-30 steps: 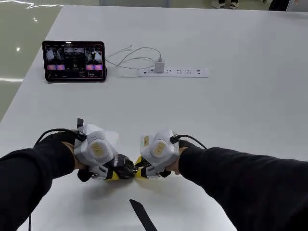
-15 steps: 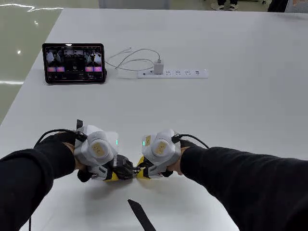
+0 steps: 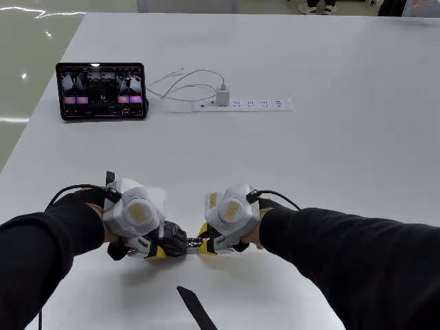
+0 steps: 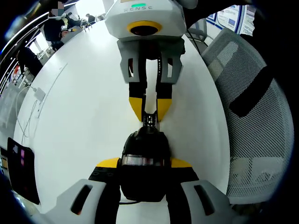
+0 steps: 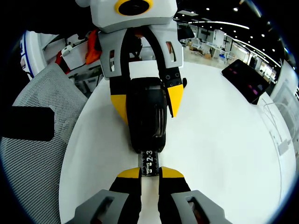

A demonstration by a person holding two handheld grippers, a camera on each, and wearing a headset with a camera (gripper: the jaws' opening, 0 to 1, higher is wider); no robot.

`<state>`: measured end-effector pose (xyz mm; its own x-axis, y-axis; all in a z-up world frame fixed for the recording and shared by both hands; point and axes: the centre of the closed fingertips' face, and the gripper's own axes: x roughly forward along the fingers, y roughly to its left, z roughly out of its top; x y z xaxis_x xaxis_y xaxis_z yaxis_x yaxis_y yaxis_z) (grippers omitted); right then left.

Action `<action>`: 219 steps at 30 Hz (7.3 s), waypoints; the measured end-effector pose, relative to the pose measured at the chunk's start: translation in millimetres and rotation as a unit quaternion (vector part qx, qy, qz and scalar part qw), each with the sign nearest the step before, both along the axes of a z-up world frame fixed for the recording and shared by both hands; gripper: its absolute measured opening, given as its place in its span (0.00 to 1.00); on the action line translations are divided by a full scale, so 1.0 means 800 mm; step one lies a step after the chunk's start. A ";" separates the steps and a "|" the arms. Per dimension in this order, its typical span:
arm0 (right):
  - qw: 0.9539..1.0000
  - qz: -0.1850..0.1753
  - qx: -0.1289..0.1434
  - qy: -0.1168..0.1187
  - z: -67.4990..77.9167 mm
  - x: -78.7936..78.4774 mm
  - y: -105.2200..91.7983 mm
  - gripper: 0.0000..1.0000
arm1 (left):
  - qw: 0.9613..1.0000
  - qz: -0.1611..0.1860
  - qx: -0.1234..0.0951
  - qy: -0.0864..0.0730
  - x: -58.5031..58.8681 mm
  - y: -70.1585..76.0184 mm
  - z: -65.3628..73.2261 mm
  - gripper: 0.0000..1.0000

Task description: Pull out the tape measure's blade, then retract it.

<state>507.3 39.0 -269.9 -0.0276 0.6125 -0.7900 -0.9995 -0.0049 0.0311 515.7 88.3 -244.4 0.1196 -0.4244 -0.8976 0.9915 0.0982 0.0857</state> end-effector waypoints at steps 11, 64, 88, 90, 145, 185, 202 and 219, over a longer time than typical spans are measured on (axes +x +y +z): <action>1.000 -0.003 -0.005 0.001 0.000 0.000 -0.009 0.08 | 1.000 -0.002 0.003 0.001 0.000 0.000 0.000 0.32; 0.999 -0.027 -0.014 0.012 0.001 -0.002 -0.063 0.08 | 1.000 0.004 0.004 0.000 -0.001 -0.002 -0.001 0.32; 0.999 -0.035 -0.017 0.016 0.001 -0.002 -0.079 0.08 | 1.000 0.005 0.004 0.001 -0.003 -0.004 -0.001 0.32; 0.999 -0.036 -0.018 0.016 0.001 -0.002 -0.080 0.08 | 1.000 0.005 0.004 0.001 -0.003 -0.004 0.000 0.32; 0.998 -0.045 -0.028 0.017 0.001 -0.001 -0.115 0.08 | 1.000 0.005 0.004 -0.001 -0.002 -0.002 -0.002 0.32; 0.997 -0.063 -0.034 0.019 0.002 -0.001 -0.157 0.08 | 1.000 0.006 0.000 -0.001 -0.002 -0.005 -0.001 0.32; 0.997 -0.070 -0.035 0.020 0.001 0.000 -0.174 0.08 | 1.000 0.006 -0.001 -0.001 -0.002 -0.004 -0.002 0.32; 0.996 -0.079 -0.042 0.018 0.003 0.000 -0.196 0.08 | 1.000 0.007 -0.001 -0.002 -0.002 -0.005 -0.002 0.32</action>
<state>507.1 -117.9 -267.8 0.0349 0.5433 -0.8388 -0.9859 0.1561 0.0601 514.1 84.7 -245.7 0.1287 -0.4248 -0.8961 0.9897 0.1117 0.0892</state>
